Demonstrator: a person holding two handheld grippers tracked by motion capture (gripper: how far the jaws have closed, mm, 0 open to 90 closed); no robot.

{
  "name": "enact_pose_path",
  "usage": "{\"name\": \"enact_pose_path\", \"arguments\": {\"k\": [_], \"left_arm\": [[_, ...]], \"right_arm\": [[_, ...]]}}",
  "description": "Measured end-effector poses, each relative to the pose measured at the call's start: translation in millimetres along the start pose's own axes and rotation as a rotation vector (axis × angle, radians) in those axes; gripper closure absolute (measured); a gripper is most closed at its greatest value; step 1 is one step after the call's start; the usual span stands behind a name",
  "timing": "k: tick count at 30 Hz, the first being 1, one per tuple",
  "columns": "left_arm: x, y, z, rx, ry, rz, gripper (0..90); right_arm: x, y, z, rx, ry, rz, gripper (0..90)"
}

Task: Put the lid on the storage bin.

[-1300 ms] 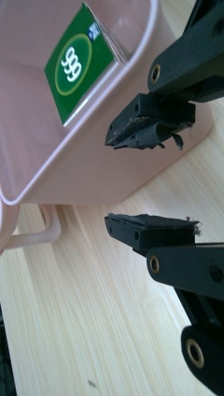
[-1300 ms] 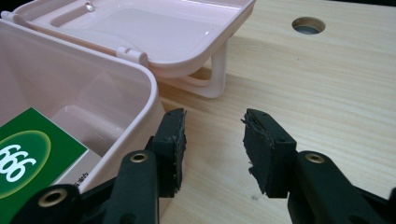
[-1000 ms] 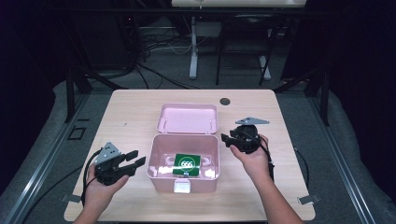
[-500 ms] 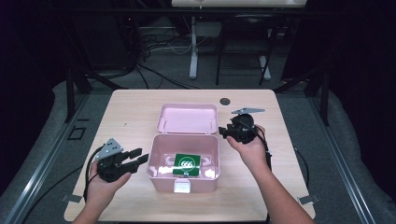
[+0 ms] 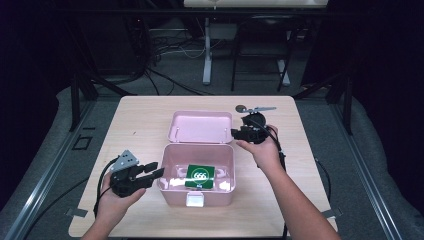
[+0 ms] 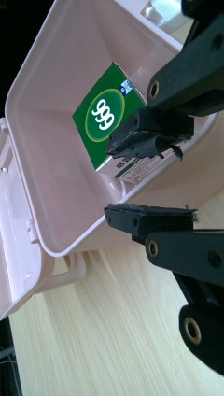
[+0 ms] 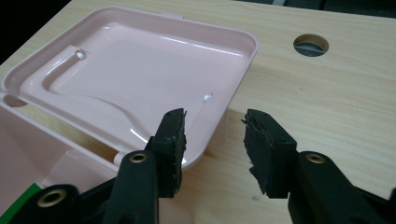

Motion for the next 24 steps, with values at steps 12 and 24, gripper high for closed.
{"name": "enact_pose_path", "arguments": {"k": [12,24], "left_arm": [[-5.2,1.0,5.4,0.002,-0.028,-0.005,61.6],[-8.6,3.0,6.0,0.004,-0.050,-0.001,64.1]], "right_arm": [[20.2,-1.4,27.8,-0.048,-0.054,-0.028,58.0],[25.1,-3.5,42.8,-0.075,-0.092,-0.012,62.2]]}}
Point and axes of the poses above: each handheld gripper's, and its own axes: z roughly forward along the jaws, x roughly out of its top, y roughly to its right, the point moved 5 cm from there along z, roughly forward along the jaws, and after that the axes turned 11 degrees about -x, right-handed, at the moved point
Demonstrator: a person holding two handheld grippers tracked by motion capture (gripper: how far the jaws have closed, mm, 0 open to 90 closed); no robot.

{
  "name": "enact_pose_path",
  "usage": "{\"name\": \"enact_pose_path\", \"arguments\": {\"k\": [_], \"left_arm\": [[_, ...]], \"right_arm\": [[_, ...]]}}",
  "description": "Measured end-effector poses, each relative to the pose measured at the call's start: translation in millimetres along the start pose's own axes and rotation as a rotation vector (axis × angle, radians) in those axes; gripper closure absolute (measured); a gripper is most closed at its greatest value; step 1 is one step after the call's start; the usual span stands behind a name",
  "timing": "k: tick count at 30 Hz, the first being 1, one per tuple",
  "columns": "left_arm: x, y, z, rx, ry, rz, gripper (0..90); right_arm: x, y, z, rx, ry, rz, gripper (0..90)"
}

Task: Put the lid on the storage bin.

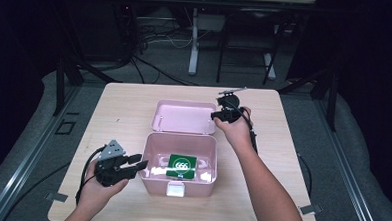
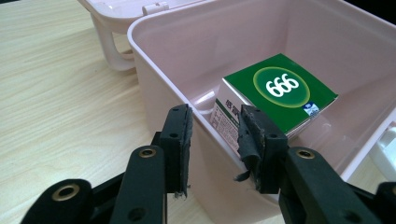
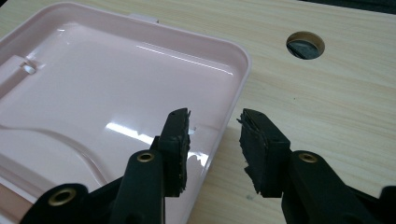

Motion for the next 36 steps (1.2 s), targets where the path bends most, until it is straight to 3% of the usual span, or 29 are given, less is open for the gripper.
{"name": "enact_pose_path", "arguments": {"k": [11,22,36], "left_arm": [[-1.2,2.6,-2.8,0.004,0.022,0.003,69.0],[-2.3,6.5,-3.5,0.004,0.020,0.010,69.0],[-3.0,6.7,-4.2,-0.002,0.023,0.009,69.3]], "right_arm": [[6.8,-4.4,8.5,-0.003,-0.010,0.005,62.9],[9.0,4.7,28.5,-0.033,-0.059,0.075,68.1],[10.3,1.4,41.0,-0.040,-0.089,0.108,75.3]]}}
Point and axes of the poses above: each handheld gripper's, and its own axes: z roughly forward along the jaws, x roughly out of its top, y roughly to its right, the point moved 5 cm from there along z, roughly forward along the jaws, and after that the axes turned 11 degrees about -x, right-handed, at the moved point
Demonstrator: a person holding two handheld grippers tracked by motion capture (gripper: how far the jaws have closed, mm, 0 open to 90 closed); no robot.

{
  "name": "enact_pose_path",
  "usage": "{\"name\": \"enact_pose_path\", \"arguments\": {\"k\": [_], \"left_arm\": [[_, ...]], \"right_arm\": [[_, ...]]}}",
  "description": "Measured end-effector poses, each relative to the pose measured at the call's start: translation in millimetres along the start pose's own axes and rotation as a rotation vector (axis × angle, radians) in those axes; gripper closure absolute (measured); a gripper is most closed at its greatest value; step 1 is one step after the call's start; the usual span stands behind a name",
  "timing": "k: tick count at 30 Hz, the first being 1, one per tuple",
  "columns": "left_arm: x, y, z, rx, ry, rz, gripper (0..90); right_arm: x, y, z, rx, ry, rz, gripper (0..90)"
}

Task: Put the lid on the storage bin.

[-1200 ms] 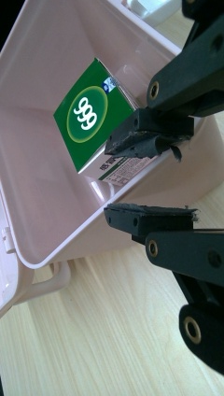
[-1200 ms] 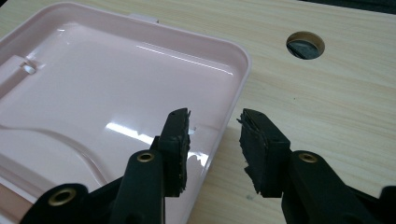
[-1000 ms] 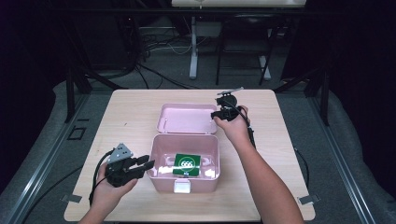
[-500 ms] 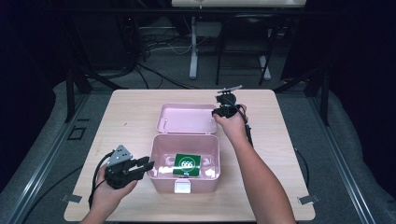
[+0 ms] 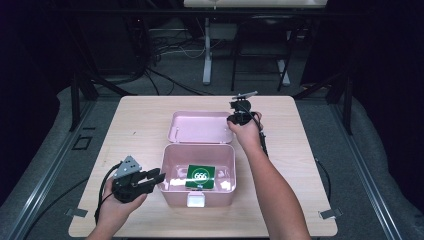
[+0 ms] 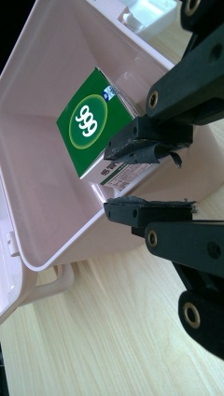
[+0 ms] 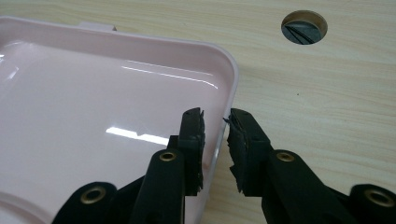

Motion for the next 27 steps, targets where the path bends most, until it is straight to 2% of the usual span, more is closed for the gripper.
{"name": "enact_pose_path", "arguments": {"k": [12,16,27], "left_arm": [[-0.4,-0.3,0.1,-0.001,0.008,-0.001,69.4],[-0.4,-0.2,0.0,-0.001,0.007,0.000,69.5],[-1.0,0.2,0.1,0.003,0.010,-0.002,69.7]], "right_arm": [[0.4,0.6,8.9,-0.009,-0.020,0.024,77.0],[0.2,-0.1,8.6,-0.015,-0.022,0.028,80.6],[0.9,-0.1,8.2,-0.014,-0.026,0.046,82.4]]}}
Point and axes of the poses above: each handheld gripper's, and its own axes: z roughly forward along the jaws, x roughly out of its top, y roughly to its right, the point moved 5 cm from there along z, roughly forward along the jaws, and after that the axes turned 11 degrees about -x, right-handed, at the moved point
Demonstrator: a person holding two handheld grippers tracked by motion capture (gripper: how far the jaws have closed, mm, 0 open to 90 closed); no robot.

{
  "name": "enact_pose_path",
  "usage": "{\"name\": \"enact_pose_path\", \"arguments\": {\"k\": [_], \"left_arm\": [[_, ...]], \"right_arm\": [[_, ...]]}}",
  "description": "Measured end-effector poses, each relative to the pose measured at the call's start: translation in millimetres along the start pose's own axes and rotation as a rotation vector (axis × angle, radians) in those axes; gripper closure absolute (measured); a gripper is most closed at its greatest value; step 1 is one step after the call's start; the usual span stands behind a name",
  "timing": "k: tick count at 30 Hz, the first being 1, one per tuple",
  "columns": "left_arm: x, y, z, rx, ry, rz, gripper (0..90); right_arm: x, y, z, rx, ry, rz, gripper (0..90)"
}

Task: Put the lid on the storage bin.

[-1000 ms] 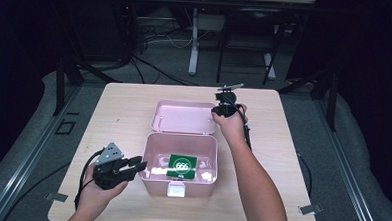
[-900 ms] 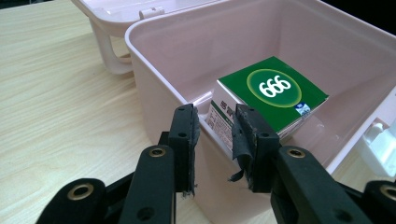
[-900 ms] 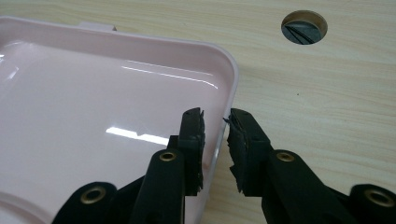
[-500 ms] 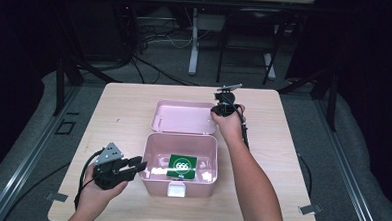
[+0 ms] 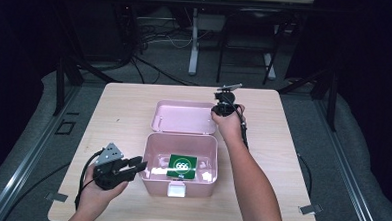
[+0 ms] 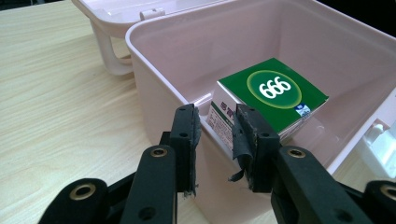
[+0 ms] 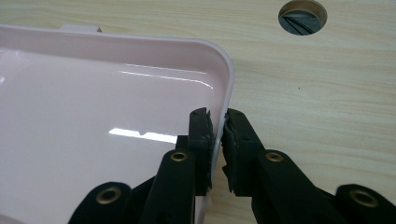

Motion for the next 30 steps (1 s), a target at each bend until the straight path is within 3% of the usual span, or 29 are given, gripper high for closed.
{"name": "enact_pose_path", "arguments": {"k": [5,30], "left_arm": [[0.2,0.0,0.1,0.002,0.000,0.002,69.7],[-0.2,0.5,0.5,0.005,0.005,-0.007,69.8]], "right_arm": [[0.9,0.9,-2.9,0.018,-0.007,0.032,83.0],[8.2,-0.1,-21.2,0.026,0.053,0.058,85.5]]}}
Point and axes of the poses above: each handheld gripper's, and its own axes: z roughly forward along the jaws, x roughly out of its top, y roughly to its right, the point moved 5 cm from there along z, roughly forward along the jaws, and after that the axes turned 11 degrees about -x, right-handed, at the moved point
